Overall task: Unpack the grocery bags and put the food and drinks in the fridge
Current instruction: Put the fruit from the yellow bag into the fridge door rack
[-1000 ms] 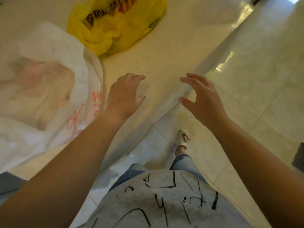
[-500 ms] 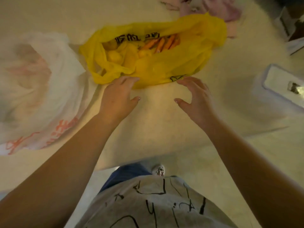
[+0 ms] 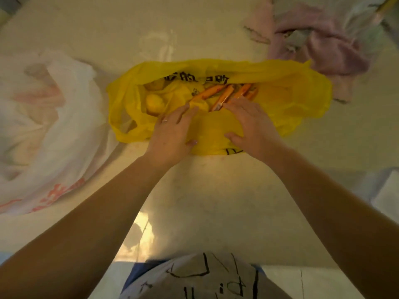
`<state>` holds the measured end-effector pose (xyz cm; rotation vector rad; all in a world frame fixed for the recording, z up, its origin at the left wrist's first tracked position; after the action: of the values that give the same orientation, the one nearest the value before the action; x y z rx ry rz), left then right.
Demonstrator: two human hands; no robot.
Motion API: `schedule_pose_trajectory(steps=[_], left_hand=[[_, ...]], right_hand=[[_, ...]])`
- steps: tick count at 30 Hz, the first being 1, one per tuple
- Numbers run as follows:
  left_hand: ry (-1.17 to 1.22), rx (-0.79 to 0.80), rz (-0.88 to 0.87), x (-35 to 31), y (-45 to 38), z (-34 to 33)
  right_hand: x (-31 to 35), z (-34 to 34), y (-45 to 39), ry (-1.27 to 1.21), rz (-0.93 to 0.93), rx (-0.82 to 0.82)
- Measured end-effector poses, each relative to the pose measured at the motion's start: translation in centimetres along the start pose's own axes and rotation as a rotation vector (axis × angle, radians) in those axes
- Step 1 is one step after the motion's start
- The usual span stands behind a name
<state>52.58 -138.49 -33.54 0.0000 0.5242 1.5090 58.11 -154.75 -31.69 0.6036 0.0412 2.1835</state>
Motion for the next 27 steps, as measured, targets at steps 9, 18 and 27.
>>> schedule_pose_trajectory(steps=[9,18,27], left_hand=[[-0.122,-0.148,0.073,-2.8,1.1,-0.4],[-0.017,0.086,-0.040,-3.9,4.2,-6.8],[0.198,-0.031,0.092,-3.4,5.2,-6.6]], right_hand=[[-1.3,-1.4,-0.1,0.186,0.219,0.107],[-2.2,-4.8,3.8,0.009,0.319,0.133],[-2.9,-5.9,3.9,-0.217,0.183,0.120]])
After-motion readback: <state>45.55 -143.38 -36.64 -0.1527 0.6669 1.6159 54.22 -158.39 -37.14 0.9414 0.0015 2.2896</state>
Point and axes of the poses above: each hand's wrist, its own y-axis away from the middle knuckle, its own z-axis out of the back of the hand, x = y × z, the point moved 7 cm from there along -y, towards the middle knuckle, and after that the axes turned 13 degrees about x, right-handed, at the moved point
